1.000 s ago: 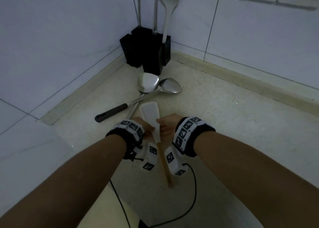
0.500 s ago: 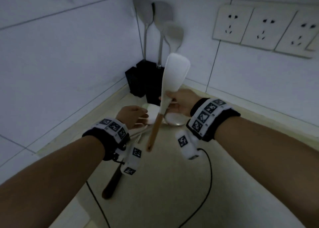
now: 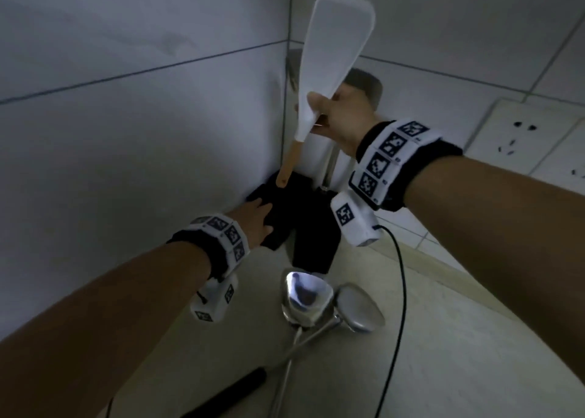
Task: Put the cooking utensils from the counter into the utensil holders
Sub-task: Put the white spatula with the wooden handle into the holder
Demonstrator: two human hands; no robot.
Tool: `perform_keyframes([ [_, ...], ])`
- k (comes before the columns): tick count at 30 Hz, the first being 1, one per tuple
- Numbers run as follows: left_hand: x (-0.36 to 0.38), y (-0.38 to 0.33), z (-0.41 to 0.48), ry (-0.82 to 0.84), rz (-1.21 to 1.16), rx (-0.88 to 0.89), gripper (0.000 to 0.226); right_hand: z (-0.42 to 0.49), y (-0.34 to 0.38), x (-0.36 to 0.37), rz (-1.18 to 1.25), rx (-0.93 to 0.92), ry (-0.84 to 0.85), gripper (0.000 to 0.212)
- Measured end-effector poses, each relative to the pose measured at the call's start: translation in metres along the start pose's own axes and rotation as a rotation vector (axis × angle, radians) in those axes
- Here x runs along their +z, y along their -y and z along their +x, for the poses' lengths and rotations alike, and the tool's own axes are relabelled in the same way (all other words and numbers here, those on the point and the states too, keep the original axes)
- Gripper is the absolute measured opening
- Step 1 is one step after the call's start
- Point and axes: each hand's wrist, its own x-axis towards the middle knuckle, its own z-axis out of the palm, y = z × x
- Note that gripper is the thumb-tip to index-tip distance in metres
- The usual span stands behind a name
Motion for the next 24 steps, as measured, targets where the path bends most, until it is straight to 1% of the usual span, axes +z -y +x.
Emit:
perform_keyframes([
  [2, 0.01, 0.01, 0.009, 0.016, 0.047, 0.031, 0.062, 0.015, -0.01, 0.017, -0.005, 0.017, -0.007, 0.032],
  [5, 0.025, 0.02, 0.018, -0.015, 0.124, 0.071, 0.067, 0.032, -0.033, 0.033, -0.026, 0.09, -0.005, 0.032],
  [9, 0.039, 0.028, 0.018, -0.065, 0.153, 0.078, 0.072, 0.044, -0.066, 0.048, -0.133, 0.206, 0.129, 0.036],
  [13, 0.041, 0.023, 0.012, -0.085, 0.079, 0.081, 0.073, 0.046, -0.097, 0.055, -0.233, 0.294, 0.193, 0.04],
  [17, 0.036, 0.024, 0.007, -0.083, 0.103, 0.103, 0.073, 0.047, -0.105, 0.057, -0.112, 0.38, 0.279, 0.04],
  [19, 0.034, 0.024, 0.006, -0.077, 0.103, 0.11, 0.074, 0.053, -0.101, 0.054, -0.123, 0.394, 0.335, 0.039],
  [21, 0.033, 0.023, 0.005, -0.071, 0.099, 0.106, 0.074, 0.058, -0.098, 0.052, -0.153, 0.392, 0.391, 0.032],
  [23, 0.035, 0.021, 0.005, -0.076, 0.099, 0.105, 0.074, 0.056, -0.1, 0.053, -0.135, 0.417, 0.438, 0.022],
  [24, 0.036, 0.02, 0.004, -0.08, 0.1, 0.106, 0.074, 0.054, -0.103, 0.054, -0.105, 0.424, 0.45, 0.023],
])
